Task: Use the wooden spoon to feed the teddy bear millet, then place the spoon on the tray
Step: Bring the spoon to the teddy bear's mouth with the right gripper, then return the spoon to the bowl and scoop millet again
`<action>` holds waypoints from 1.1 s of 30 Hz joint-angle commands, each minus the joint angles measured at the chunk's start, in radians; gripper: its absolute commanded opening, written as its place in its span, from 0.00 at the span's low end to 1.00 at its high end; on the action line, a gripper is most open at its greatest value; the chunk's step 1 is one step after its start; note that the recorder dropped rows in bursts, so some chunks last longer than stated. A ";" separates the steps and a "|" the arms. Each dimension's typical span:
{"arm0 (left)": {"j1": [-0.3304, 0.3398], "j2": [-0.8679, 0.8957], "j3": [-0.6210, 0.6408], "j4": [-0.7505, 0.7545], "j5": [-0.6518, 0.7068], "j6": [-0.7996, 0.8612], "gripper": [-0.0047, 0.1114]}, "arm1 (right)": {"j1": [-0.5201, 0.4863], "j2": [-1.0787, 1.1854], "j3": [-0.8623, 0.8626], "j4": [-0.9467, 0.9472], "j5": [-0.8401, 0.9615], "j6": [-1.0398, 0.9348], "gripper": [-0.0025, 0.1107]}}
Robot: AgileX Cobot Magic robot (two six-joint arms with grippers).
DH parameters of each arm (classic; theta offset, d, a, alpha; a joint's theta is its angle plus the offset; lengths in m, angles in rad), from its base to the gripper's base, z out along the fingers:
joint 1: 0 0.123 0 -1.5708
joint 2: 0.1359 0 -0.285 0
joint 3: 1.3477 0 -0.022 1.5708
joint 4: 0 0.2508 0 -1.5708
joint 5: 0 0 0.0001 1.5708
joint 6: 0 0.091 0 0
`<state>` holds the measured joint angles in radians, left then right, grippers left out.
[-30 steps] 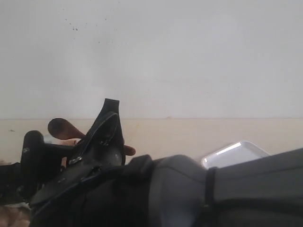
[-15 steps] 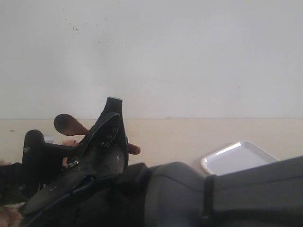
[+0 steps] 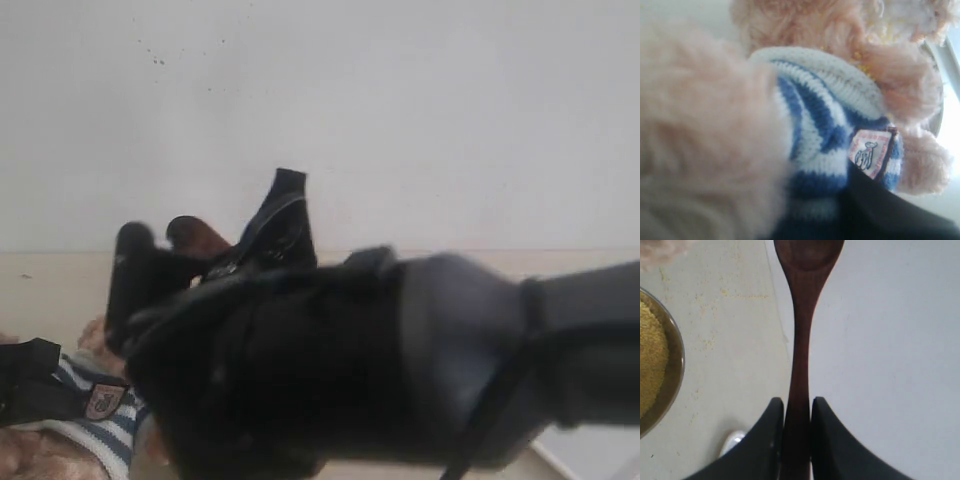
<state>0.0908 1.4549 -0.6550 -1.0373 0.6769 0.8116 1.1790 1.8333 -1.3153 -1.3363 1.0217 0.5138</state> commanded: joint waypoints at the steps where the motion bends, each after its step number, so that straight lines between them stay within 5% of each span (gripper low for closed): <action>1: -0.002 -0.004 0.002 -0.028 -0.066 0.035 0.08 | -0.138 -0.085 0.001 0.271 -0.077 -0.127 0.02; 9: -0.002 -0.004 0.002 -0.029 -0.173 0.035 0.08 | -0.398 -0.109 0.001 0.828 -0.100 -0.538 0.02; 15: -0.002 -0.004 0.002 -0.107 -0.286 0.045 0.08 | -0.398 -0.109 0.001 1.097 -0.041 -0.838 0.02; 23: -0.002 0.026 -0.004 -0.367 -0.372 0.237 0.08 | -0.317 -0.102 -0.041 0.919 0.043 -0.829 0.02; 33: -0.002 0.177 -0.087 -0.473 -0.134 0.465 0.08 | -0.269 0.074 -0.352 0.791 0.199 -0.881 0.02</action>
<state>0.0908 1.6127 -0.7206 -1.4895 0.4827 1.2510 0.8869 1.8746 -1.6310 -0.5051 1.2015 -0.3546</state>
